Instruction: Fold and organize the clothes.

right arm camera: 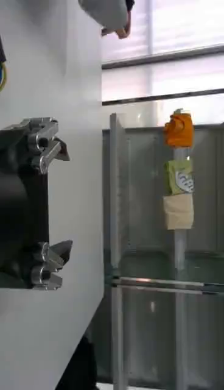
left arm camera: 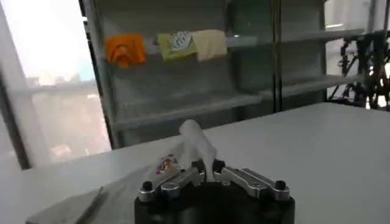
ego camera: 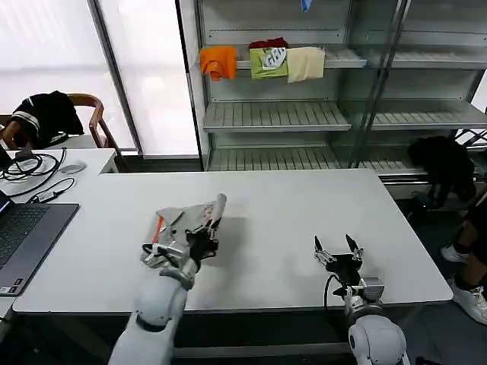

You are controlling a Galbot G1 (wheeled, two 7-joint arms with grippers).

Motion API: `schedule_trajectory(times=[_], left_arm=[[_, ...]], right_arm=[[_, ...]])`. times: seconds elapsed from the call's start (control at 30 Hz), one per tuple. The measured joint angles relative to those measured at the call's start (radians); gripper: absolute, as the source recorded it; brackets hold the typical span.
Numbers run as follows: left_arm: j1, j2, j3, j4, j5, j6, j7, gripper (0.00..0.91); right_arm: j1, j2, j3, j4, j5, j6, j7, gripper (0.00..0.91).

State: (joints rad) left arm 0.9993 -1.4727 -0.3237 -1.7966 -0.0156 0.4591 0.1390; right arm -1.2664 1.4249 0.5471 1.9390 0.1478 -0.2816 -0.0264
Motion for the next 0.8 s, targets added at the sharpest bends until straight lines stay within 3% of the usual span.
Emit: schedule_trajectory(times=[0.33, 0.53, 0.73, 0.77, 0.8], left_arm=[[-0.061, -0.076, 0.062, 0.06, -0.08, -0.017, -0.092, 0.907], [-0.063, -0.06, 0.045, 0.02, -0.143, -0.017, -0.11, 0.907], [-0.051, -0.012, -0.024, -0.023, -0.198, -0.02, -0.117, 0.907], [-0.048, -0.001, -0.039, -0.029, -0.206, -0.02, -0.119, 0.907], [-0.043, 0.011, -0.056, -0.036, -0.214, -0.022, -0.121, 0.907]], right_arm=[[0.022, 0.035, -0.043, 0.012, 0.005, -0.034, -0.004, 0.907], [0.06, 0.081, -0.101, -0.011, 0.057, -0.085, 0.004, 0.907], [0.123, 0.141, -0.167, -0.053, 0.169, -0.169, 0.037, 0.907], [0.134, 0.149, -0.176, -0.063, 0.187, -0.18, 0.045, 0.887], [0.145, 0.156, -0.187, -0.074, 0.203, -0.191, 0.053, 0.524]])
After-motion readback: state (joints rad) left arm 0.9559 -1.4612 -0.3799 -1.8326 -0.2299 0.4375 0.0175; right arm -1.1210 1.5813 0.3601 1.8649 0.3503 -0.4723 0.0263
